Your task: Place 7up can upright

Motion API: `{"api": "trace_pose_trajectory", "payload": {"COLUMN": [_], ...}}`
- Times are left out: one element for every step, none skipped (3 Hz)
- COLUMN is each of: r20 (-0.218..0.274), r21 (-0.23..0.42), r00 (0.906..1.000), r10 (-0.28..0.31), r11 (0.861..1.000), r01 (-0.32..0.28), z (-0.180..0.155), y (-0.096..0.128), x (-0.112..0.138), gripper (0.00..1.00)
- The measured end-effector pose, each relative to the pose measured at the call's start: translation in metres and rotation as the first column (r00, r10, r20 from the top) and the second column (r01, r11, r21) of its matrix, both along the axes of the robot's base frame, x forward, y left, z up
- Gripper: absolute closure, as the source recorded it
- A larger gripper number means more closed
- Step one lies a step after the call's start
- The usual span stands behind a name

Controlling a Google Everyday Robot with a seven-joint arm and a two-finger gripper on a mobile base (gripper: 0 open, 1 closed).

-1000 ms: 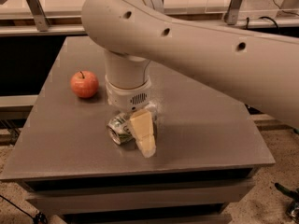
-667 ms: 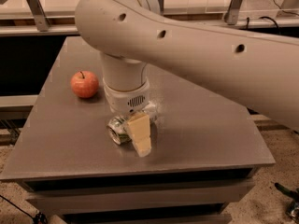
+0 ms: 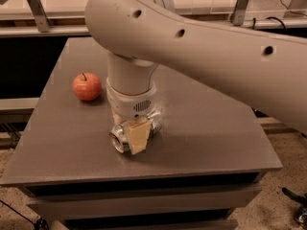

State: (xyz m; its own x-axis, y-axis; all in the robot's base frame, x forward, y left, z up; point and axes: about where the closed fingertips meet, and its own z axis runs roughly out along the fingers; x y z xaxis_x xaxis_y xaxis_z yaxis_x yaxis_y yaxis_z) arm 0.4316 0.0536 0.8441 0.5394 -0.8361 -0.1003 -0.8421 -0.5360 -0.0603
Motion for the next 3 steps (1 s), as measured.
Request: {"api": "trace_pose_trajectory", "payload": {"r20": [0.045, 0.096, 0.107], "r21": [0.142, 0.264, 0.28], "r00": [0.9989, 0.9924, 0.9906], "r10": [0.011, -0.078, -0.086], "r11": [0.99, 0.963, 0.958], "r01": [-0.018, 0.05, 0.053], "z": [0.031, 0.079, 0.088], "y": [0.0, -0.019, -0.019], "x": [0.004, 0.019, 0.02], "gripper": [0.88, 1.0, 1.0]}}
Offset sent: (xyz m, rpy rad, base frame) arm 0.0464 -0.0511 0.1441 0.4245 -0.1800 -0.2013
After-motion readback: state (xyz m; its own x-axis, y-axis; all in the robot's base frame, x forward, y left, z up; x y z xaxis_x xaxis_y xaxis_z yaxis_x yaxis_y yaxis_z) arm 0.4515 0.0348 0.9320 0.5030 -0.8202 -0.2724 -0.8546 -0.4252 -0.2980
